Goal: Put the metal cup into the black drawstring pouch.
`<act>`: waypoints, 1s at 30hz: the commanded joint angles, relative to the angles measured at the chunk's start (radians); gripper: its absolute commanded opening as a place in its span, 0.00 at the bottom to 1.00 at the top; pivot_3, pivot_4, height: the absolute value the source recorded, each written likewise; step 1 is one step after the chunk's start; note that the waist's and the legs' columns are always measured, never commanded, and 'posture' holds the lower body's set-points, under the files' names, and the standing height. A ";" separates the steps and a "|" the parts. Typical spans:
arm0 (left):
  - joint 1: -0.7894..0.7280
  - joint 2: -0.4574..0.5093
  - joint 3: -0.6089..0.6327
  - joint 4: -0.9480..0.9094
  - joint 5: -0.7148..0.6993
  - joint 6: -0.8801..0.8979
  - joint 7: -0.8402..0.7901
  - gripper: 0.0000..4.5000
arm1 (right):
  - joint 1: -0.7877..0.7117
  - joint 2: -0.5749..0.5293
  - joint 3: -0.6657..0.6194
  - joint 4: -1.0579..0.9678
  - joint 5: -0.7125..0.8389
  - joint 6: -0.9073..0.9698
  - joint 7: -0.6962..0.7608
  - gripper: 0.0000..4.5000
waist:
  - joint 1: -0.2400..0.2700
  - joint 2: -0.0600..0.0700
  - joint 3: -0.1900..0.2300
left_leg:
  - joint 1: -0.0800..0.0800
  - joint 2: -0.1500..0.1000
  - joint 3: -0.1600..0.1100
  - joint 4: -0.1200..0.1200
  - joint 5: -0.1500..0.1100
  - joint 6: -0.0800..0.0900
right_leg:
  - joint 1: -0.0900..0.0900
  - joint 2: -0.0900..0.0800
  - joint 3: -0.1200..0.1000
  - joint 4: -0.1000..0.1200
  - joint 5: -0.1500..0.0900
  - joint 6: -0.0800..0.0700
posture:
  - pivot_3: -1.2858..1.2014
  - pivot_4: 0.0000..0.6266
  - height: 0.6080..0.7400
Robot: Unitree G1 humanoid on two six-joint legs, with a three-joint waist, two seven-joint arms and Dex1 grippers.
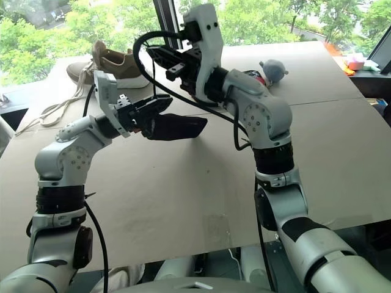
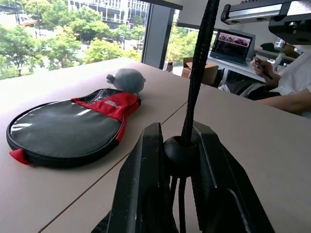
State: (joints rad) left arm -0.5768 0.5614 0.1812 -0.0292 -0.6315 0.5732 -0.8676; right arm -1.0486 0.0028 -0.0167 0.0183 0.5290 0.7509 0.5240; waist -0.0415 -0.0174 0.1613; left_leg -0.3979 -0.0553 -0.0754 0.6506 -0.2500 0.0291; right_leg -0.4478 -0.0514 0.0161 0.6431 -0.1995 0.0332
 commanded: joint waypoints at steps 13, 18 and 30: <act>0.052 0.062 -0.034 0.011 0.118 -0.057 0.004 0.04 | -0.213 -0.061 -0.290 0.117 0.132 -0.157 -0.155 0.00 | 0.001 0.000 0.000 | 0.000 0.000 0.000 0.000 0.000 0.000 | 0.000 0.000 0.000 0.000 0.000 0.000 | 0.52 0.24 1.00; 0.067 0.068 -0.054 0.045 0.171 -0.095 0.010 0.04 | -0.273 -0.063 -0.401 0.188 0.175 -0.272 -0.265 0.00 | 0.001 0.001 0.000 | 0.000 0.000 0.000 -0.001 0.000 0.000 | 0.000 0.000 0.001 0.000 0.000 0.000 | 0.52 0.24 1.00; 0.098 0.076 -0.048 0.009 0.152 -0.111 -0.037 0.44 | -0.200 -0.083 -0.322 0.152 0.192 -0.225 -0.268 0.00 | -0.001 0.001 0.000 | 0.000 0.000 0.001 -0.001 0.000 0.000 | 0.000 -0.001 0.003 0.001 0.000 0.000 | 0.52 0.24 1.00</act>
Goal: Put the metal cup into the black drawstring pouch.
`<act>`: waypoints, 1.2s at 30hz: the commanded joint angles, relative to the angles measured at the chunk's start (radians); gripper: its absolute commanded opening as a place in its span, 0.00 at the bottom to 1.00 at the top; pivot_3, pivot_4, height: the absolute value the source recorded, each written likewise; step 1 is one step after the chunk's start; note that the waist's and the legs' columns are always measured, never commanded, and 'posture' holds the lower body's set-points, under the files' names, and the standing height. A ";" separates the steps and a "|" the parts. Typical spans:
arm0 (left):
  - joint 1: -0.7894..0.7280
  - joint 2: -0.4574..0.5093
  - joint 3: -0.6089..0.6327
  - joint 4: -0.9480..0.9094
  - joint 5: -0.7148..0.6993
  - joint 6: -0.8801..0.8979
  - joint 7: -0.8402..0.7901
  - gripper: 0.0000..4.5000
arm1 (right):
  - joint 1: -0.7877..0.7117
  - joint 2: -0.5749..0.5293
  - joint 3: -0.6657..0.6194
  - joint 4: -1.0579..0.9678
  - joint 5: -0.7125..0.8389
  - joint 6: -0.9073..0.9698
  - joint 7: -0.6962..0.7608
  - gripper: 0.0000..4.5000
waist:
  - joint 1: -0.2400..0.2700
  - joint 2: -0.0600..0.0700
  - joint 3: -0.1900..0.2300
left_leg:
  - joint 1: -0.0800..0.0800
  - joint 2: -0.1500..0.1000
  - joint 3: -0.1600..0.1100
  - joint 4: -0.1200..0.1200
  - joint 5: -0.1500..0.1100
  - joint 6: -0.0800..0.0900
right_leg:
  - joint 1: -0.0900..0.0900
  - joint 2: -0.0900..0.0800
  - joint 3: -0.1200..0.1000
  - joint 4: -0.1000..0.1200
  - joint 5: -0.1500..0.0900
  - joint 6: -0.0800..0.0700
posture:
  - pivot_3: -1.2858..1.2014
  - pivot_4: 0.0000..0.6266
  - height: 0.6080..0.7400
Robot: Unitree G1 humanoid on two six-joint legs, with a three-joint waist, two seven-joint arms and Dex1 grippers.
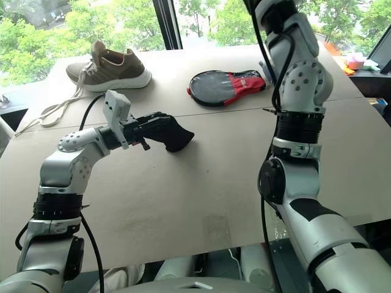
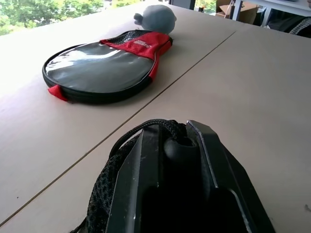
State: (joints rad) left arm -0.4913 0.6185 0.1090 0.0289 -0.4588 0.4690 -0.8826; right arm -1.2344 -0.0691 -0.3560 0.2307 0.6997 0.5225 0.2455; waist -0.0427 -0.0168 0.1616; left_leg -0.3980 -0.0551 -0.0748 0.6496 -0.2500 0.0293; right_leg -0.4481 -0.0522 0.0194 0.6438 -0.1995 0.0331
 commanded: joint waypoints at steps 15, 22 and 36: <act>0.198 0.057 0.231 -0.110 -0.137 0.095 0.041 0.84 | 0.089 -0.070 0.131 -0.110 -0.003 0.092 0.061 0.00 | -0.001 0.000 0.000 | 0.000 0.000 0.000 0.000 0.000 0.000 | 0.000 0.000 0.000 0.000 0.000 0.000 | 0.52 0.24 1.00; 0.505 0.113 0.329 -0.193 -0.235 0.275 0.001 0.84 | 0.234 -0.124 0.308 -0.195 -0.065 0.173 0.171 0.00 | -0.001 0.000 0.000 | 0.000 0.000 0.000 0.000 0.000 0.000 | 0.000 0.000 0.000 -0.001 0.000 0.000 | 0.52 0.24 1.00; 0.789 0.083 0.284 -0.387 -0.217 0.183 -0.019 0.84 | 0.444 -0.206 0.348 -0.347 -0.081 0.204 0.295 0.00 | 0.011 0.002 -0.001 | 0.001 0.000 -0.001 -0.001 -0.003 0.004 | 0.002 -0.002 -0.003 -0.002 0.000 -0.001 | 0.52 0.24 1.00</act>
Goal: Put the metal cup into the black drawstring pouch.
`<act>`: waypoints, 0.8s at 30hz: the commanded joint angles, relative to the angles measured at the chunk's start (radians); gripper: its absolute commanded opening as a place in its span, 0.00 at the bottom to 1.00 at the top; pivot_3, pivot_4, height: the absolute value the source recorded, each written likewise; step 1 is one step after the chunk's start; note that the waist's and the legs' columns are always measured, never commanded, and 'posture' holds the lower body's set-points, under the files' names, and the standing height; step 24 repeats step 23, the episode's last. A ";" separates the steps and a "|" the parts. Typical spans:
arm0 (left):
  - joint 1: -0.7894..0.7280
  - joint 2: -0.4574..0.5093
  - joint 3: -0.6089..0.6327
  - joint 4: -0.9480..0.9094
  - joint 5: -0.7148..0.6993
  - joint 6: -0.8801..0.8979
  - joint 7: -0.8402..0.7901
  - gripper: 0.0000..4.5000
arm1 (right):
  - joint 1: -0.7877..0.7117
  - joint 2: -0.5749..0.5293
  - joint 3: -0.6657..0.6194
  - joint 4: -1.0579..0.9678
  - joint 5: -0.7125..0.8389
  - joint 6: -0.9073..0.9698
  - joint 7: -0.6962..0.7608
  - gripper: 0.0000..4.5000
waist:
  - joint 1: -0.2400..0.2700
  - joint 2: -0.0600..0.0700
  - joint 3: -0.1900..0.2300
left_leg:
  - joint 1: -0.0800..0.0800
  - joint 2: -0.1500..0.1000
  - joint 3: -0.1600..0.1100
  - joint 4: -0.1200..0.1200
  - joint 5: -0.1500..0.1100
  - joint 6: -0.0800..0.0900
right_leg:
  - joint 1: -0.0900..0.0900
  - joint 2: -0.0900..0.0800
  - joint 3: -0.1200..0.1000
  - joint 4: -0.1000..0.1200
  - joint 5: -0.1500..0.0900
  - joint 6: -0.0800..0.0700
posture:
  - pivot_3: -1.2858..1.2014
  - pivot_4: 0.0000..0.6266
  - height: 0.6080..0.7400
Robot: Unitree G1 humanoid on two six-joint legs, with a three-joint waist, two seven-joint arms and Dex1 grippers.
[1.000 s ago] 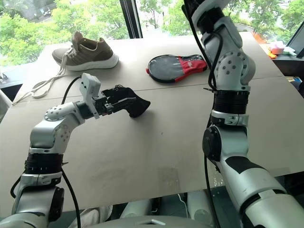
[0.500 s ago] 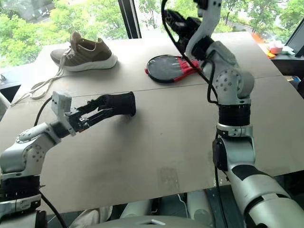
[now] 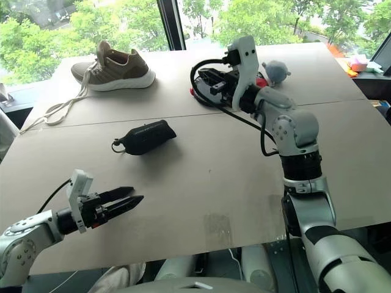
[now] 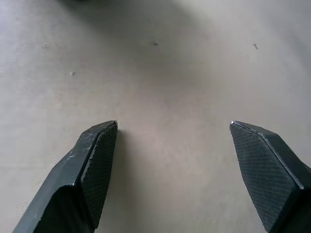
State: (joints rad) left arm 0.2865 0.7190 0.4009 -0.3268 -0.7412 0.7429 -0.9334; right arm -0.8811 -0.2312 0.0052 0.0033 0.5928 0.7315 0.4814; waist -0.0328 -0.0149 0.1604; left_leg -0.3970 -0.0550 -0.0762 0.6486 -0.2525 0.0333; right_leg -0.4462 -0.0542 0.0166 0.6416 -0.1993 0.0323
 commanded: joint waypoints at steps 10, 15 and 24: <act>0.044 -0.128 -0.087 -0.070 0.344 -0.407 0.207 0.84 | 0.789 -0.345 -0.124 -0.297 -0.008 -0.295 0.455 0.00 | 0.028 0.000 -0.001 | 0.001 0.000 0.001 0.001 -0.002 0.004 | 0.004 -0.001 0.000 -0.004 0.000 0.001 | 0.52 0.24 1.00; 0.091 -0.149 -0.092 -0.035 0.389 -0.528 0.183 0.84 | 0.967 -0.409 -0.250 -0.159 -0.040 -0.497 0.589 0.00 | 0.022 0.000 -0.001 | 0.015 0.004 0.002 0.001 -0.003 0.004 | 0.019 0.001 -0.001 -0.008 -0.001 0.001 | 0.52 0.24 1.00; 0.086 -0.148 -0.097 0.023 0.387 -0.619 0.147 0.84 | 1.052 -0.417 -0.298 -0.008 -0.089 -0.788 0.728 0.00 | 0.023 0.000 0.000 | 0.019 0.005 0.002 0.002 -0.003 0.006 | 0.026 0.002 -0.003 -0.012 -0.005 0.002 | 0.52 0.24 1.00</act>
